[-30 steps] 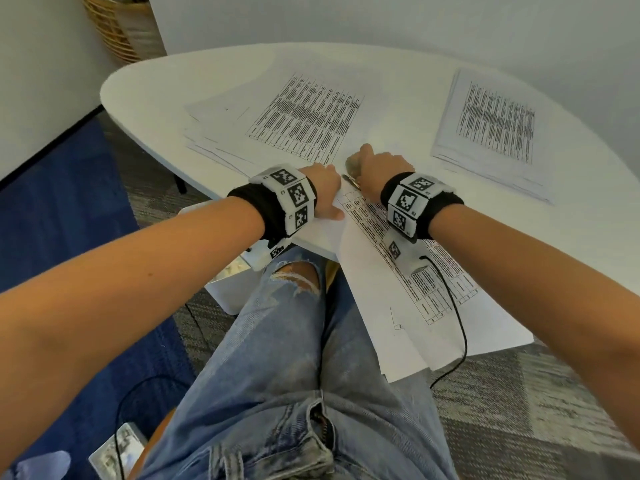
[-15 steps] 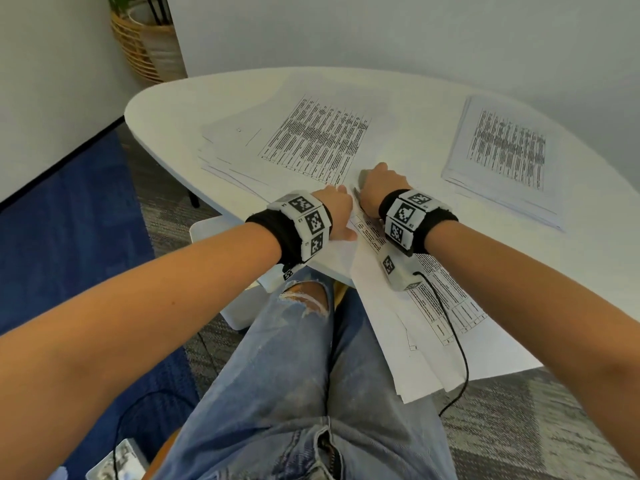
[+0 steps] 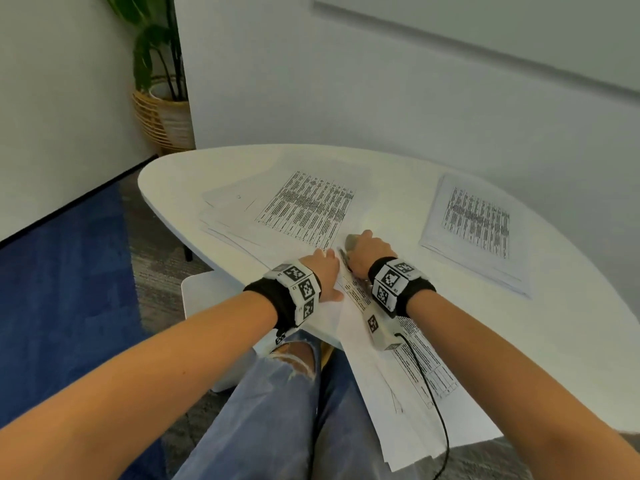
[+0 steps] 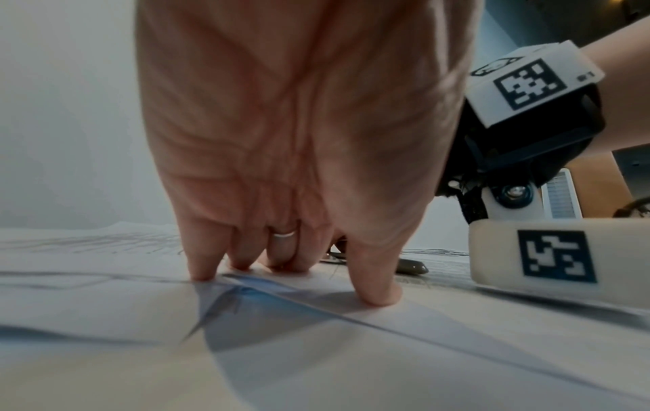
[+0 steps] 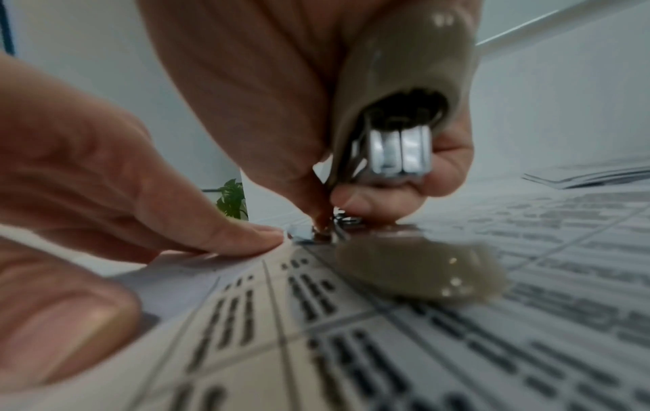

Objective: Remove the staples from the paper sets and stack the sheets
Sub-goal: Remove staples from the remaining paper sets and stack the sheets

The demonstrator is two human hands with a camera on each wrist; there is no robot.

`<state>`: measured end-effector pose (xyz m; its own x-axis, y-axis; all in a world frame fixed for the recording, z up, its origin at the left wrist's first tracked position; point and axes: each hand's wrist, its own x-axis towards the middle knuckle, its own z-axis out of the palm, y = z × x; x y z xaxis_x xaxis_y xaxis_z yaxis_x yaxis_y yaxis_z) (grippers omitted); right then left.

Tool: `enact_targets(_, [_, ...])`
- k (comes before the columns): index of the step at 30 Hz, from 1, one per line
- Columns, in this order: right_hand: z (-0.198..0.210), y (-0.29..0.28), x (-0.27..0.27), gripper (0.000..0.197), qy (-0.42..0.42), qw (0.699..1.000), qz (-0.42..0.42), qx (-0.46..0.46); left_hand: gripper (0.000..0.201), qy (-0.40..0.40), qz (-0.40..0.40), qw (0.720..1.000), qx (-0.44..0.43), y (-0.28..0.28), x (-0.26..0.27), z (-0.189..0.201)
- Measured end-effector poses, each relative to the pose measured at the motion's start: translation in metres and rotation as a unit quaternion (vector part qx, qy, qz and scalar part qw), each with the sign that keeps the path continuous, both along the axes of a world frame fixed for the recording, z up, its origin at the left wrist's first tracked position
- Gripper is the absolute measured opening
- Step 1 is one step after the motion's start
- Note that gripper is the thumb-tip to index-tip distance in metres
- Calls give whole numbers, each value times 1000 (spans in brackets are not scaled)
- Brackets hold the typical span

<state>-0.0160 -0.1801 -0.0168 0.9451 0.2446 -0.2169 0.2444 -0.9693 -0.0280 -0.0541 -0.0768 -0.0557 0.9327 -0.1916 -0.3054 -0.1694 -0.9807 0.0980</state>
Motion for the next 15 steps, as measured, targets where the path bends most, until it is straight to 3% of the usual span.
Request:
enact_targets(5, [-14,8,8,23,-38,999,18,1,78,-4,8,1000,-8,1,1,0])
enact_targets(9, [-16,12,12,37,-72,996,36,-29,78,4,22,1000,-14,2,3,-1])
enact_targets(15, [-11,13,28,32,-44,998,47,10,80,6,12,999,-33,6,1,3])
